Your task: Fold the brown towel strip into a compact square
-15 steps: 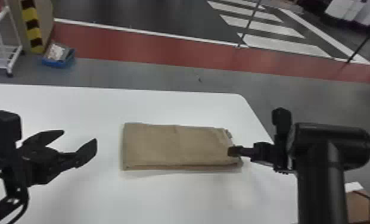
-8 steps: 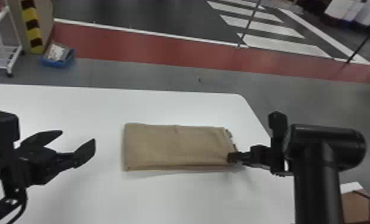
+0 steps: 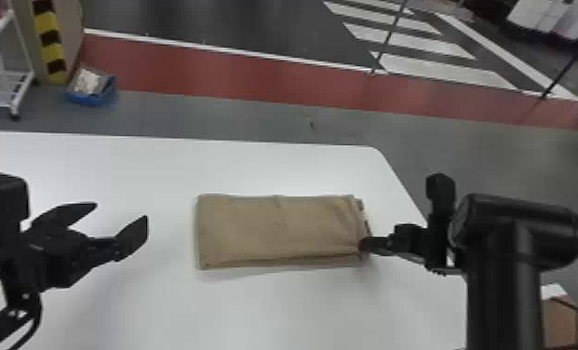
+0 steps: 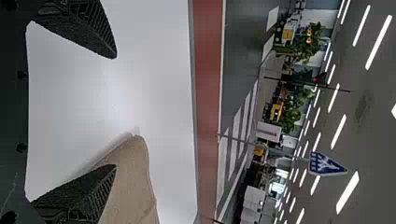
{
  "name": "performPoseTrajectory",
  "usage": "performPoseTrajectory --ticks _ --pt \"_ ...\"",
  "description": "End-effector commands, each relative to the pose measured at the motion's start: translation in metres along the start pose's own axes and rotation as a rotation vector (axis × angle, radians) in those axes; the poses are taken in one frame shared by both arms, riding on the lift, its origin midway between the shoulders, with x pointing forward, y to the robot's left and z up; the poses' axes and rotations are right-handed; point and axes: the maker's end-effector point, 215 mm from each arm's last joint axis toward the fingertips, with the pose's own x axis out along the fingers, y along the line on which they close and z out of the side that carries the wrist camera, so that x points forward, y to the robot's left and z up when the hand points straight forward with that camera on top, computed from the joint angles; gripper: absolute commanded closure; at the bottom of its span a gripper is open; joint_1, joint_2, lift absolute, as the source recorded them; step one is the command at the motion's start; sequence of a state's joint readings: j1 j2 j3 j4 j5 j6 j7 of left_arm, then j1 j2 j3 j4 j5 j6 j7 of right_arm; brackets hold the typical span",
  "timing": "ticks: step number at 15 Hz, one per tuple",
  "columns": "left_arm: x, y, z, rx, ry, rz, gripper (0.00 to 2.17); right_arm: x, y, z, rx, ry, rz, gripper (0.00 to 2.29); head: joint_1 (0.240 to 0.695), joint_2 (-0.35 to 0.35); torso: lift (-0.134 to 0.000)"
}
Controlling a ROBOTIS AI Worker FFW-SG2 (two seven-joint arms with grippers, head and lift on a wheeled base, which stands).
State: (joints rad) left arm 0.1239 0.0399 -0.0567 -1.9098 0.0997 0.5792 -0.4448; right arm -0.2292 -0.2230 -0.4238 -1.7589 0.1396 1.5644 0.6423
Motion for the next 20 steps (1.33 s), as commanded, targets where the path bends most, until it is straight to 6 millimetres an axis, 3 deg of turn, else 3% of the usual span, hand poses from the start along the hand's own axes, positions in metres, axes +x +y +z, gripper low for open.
performPoseTrajectory --ticks 1,4,6,10,13,17,20 --pt "-0.001 0.004 0.002 -0.001 -0.004 0.006 0.04 -0.022 0.030 0.024 -0.017 -0.087 0.091 1.57 0.695 -0.339 -0.124" --pt "-0.005 0.008 0.003 -0.004 -0.007 0.009 0.04 -0.052 0.077 0.056 -0.104 -0.192 0.165 1.57 0.695 -0.312 -0.124" --pt "-0.006 0.012 0.003 -0.007 -0.010 0.016 0.04 -0.062 0.110 0.060 -0.172 -0.221 0.199 1.57 0.695 -0.282 -0.124" --pt "-0.009 0.017 0.001 -0.012 -0.006 0.021 0.04 -0.050 0.185 0.023 -0.345 -0.172 0.252 1.57 0.695 -0.220 -0.124" --pt "-0.010 0.019 0.000 -0.015 -0.007 0.023 0.04 -0.046 0.230 -0.002 -0.441 -0.147 0.289 1.57 0.695 -0.146 -0.124" --pt "-0.011 0.020 -0.001 -0.016 -0.006 0.024 0.04 -0.036 0.258 -0.032 -0.528 -0.099 0.301 1.57 0.695 -0.077 -0.124" --pt "-0.010 0.017 -0.001 -0.018 -0.006 0.018 0.04 -0.015 0.271 -0.059 -0.586 -0.033 0.280 1.57 0.695 -0.051 -0.124"
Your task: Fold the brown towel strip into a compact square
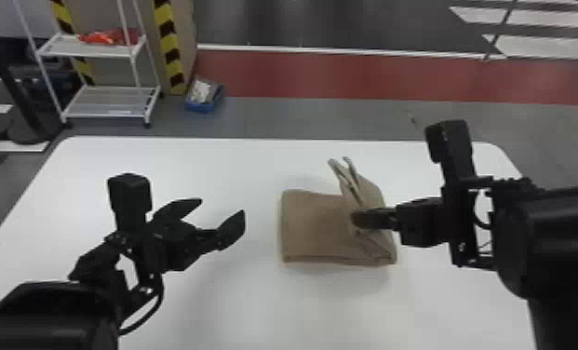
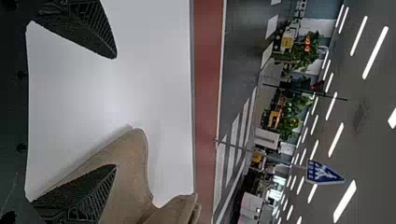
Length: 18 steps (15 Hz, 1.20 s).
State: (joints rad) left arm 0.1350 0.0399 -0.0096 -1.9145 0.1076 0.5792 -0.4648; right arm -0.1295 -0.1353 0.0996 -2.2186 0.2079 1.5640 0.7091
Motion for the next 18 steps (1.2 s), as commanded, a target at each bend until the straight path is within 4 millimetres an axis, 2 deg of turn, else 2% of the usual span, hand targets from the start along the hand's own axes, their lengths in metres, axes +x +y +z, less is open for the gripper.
performPoseTrajectory --ticks 1,2,3,6,8,10,12,16,18 --pt "0.001 -0.003 0.000 0.000 -0.001 -0.005 0.04 0.021 0.016 -0.019 -0.012 0.068 0.013 1.56 0.695 -0.044 -0.124" --pt "0.001 -0.003 -0.001 -0.001 0.002 -0.006 0.04 0.030 0.021 -0.027 -0.011 0.095 0.018 1.43 0.695 -0.031 -0.124" --pt "0.001 -0.004 -0.001 0.000 0.001 -0.006 0.04 0.040 0.025 -0.039 -0.008 0.128 0.017 1.11 0.695 -0.023 -0.124" --pt "-0.001 -0.002 -0.002 -0.005 0.001 -0.003 0.04 0.063 0.033 -0.067 0.008 0.203 -0.012 1.08 0.695 -0.006 -0.124" --pt "-0.002 -0.003 -0.002 -0.004 0.000 -0.005 0.04 0.072 0.038 -0.077 0.022 0.225 -0.019 1.08 0.695 0.007 -0.124" --pt "-0.003 -0.002 -0.002 -0.004 -0.004 -0.006 0.04 0.074 0.037 -0.065 0.003 0.166 -0.023 1.09 0.695 0.016 -0.124" --pt "-0.005 0.002 -0.003 -0.009 -0.004 0.001 0.04 0.064 0.038 -0.047 0.029 0.106 -0.006 1.21 0.695 0.020 -0.124" --pt "-0.007 0.003 -0.003 -0.010 -0.007 -0.002 0.04 0.046 0.026 -0.017 0.055 0.014 -0.020 1.21 0.695 0.025 -0.124" --pt "-0.007 0.003 -0.003 -0.011 -0.008 -0.002 0.04 0.046 0.021 -0.006 0.043 -0.021 -0.038 1.21 0.695 0.018 -0.124"
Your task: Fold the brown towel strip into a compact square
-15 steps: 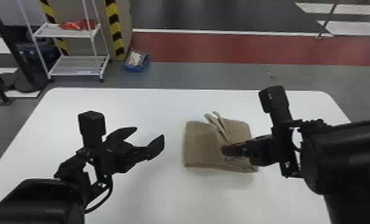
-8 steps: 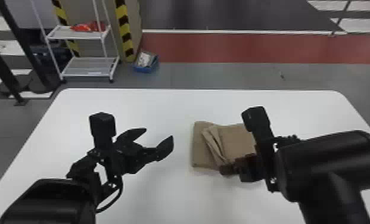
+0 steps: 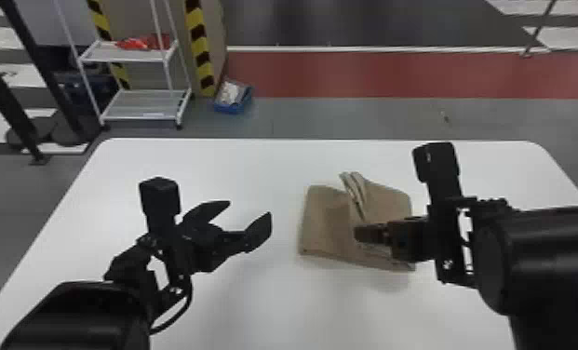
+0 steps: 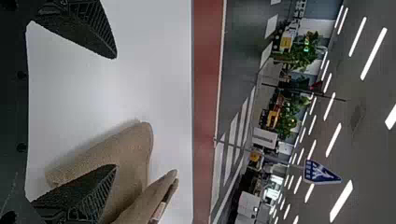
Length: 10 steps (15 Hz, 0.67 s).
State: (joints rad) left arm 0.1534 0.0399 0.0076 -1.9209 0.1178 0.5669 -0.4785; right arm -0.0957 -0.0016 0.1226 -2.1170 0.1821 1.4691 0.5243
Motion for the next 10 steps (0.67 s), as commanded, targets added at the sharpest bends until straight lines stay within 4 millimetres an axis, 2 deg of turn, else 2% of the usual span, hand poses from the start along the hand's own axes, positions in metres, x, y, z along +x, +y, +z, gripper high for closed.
performPoseTrajectory --ticks 1,3,7,10 --pt "0.000 0.000 0.000 0.000 0.000 0.000 0.04 0.002 -0.003 0.015 -0.024 -0.049 -0.009 1.21 0.695 0.013 -0.124" --pt "0.000 0.000 0.000 0.000 0.000 0.000 0.04 0.013 -0.006 0.025 -0.043 -0.070 -0.021 1.21 0.695 0.011 -0.124" --pt "-0.001 0.003 0.000 0.000 0.000 0.005 0.04 0.042 0.014 0.009 -0.076 -0.004 0.019 1.21 0.695 0.022 -0.124" --pt "-0.004 0.009 0.001 -0.002 -0.003 0.010 0.04 0.040 0.031 0.010 -0.062 -0.011 0.081 1.21 0.695 0.047 -0.124"
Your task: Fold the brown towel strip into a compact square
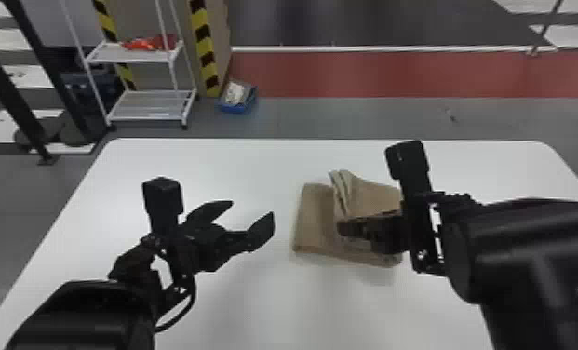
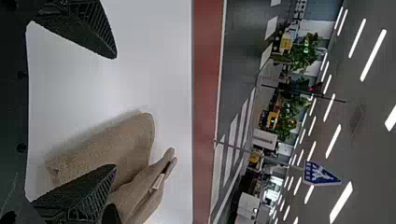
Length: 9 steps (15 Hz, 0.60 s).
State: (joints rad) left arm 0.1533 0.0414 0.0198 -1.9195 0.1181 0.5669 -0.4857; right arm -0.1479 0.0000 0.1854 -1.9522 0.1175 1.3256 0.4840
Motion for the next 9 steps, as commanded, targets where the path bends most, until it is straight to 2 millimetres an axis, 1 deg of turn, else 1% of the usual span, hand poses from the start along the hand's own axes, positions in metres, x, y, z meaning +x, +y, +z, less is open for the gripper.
performPoseTrajectory --ticks 1,3,4,5,6,7,8,9 --pt "-0.002 0.004 0.001 -0.002 -0.003 0.003 0.04 -0.004 0.007 0.005 0.013 -0.017 0.028 1.21 0.695 0.062 -0.124" --pt "-0.001 0.005 0.001 -0.003 -0.002 0.005 0.04 -0.007 0.016 0.010 0.025 -0.035 0.067 1.21 0.695 0.070 -0.124" --pt "-0.001 0.005 0.001 -0.003 -0.002 0.005 0.04 -0.007 0.018 0.011 0.023 -0.036 0.071 1.21 0.695 0.072 -0.124" --pt "-0.001 0.004 0.001 -0.003 -0.002 0.003 0.04 -0.005 0.017 0.011 0.018 -0.028 0.065 1.16 0.695 0.078 -0.124" --pt "0.000 0.003 0.001 -0.002 -0.001 0.000 0.04 0.003 0.020 0.004 0.008 -0.004 0.069 0.77 0.695 0.081 -0.124" --pt "0.000 0.002 0.001 -0.004 -0.002 0.000 0.04 0.011 0.022 -0.006 -0.003 0.024 0.066 0.20 0.695 0.083 -0.124" --pt "-0.001 0.003 0.000 -0.003 0.000 0.002 0.04 0.016 0.022 -0.010 -0.015 0.032 0.060 0.04 0.695 0.084 -0.124" --pt "-0.001 0.004 -0.001 -0.003 0.002 0.003 0.04 0.019 0.023 -0.007 -0.026 0.017 0.062 0.03 0.695 0.086 -0.124"
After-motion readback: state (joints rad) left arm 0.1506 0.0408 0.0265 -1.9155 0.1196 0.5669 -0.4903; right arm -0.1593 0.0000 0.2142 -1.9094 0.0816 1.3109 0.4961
